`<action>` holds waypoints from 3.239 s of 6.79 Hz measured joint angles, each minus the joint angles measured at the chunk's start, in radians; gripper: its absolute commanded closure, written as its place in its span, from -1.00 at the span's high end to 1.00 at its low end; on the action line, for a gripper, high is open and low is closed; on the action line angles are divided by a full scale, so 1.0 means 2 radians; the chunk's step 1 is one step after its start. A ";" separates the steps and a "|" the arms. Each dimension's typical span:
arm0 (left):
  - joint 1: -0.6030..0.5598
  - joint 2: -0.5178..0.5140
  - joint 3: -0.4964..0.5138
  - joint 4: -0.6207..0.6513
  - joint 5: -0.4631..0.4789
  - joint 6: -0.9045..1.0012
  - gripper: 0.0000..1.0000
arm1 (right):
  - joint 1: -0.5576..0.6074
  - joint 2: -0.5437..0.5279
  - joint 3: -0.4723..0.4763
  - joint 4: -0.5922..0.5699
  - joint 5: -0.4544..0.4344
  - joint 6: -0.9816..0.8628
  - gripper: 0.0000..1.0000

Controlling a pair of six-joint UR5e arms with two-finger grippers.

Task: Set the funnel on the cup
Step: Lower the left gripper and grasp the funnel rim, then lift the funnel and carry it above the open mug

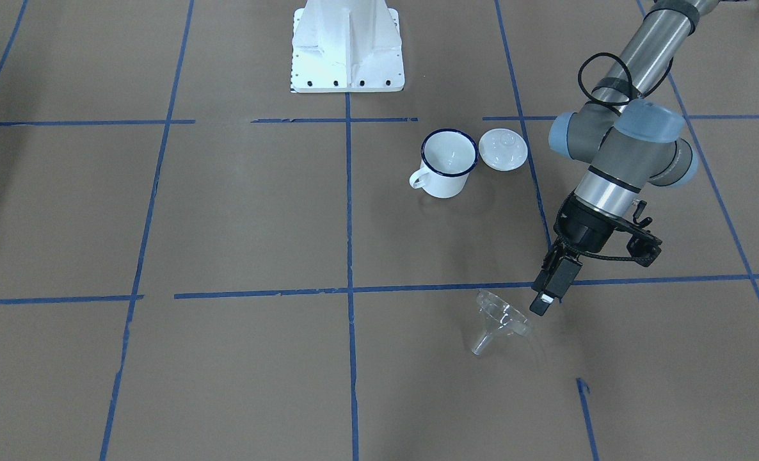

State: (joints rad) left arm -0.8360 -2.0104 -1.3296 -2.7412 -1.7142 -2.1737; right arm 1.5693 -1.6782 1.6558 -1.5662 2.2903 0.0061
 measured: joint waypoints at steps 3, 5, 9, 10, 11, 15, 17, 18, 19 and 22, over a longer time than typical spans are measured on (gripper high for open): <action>0.002 -0.041 0.071 -0.042 0.001 -0.004 0.55 | 0.000 0.000 0.000 0.000 0.000 0.000 1.00; 0.002 -0.049 0.083 -0.049 0.001 -0.004 0.04 | 0.000 0.000 0.000 0.000 0.000 0.000 1.00; 0.003 -0.055 0.094 -0.050 0.001 -0.004 -0.34 | 0.000 0.000 0.000 0.000 0.000 0.000 1.00; 0.004 -0.055 0.095 -0.050 0.001 -0.004 -0.88 | 0.000 0.000 0.000 0.000 0.000 0.000 1.00; 0.006 -0.056 0.096 -0.050 0.001 -0.004 -1.00 | 0.000 0.000 0.000 0.000 0.000 0.000 1.00; -0.002 -0.054 0.066 -0.060 0.001 -0.007 -1.00 | 0.000 0.000 0.000 0.000 0.000 0.000 1.00; -0.012 -0.052 -0.014 0.037 -0.012 -0.006 -1.00 | 0.000 0.000 0.000 0.000 0.000 0.000 1.00; -0.013 -0.051 -0.075 0.145 -0.040 0.004 -1.00 | 0.000 0.000 0.000 0.000 0.000 0.000 1.00; -0.013 -0.052 -0.143 0.270 -0.064 0.026 -1.00 | 0.000 0.000 0.000 0.000 0.000 0.000 1.00; -0.002 -0.097 -0.302 0.664 -0.098 0.062 -1.00 | 0.000 0.000 0.000 0.000 0.000 0.000 1.00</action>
State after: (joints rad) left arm -0.8390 -2.2035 -1.9340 -1.4133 -1.9111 -2.0494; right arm 1.5693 -1.6782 1.6566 -1.5662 2.2902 0.0061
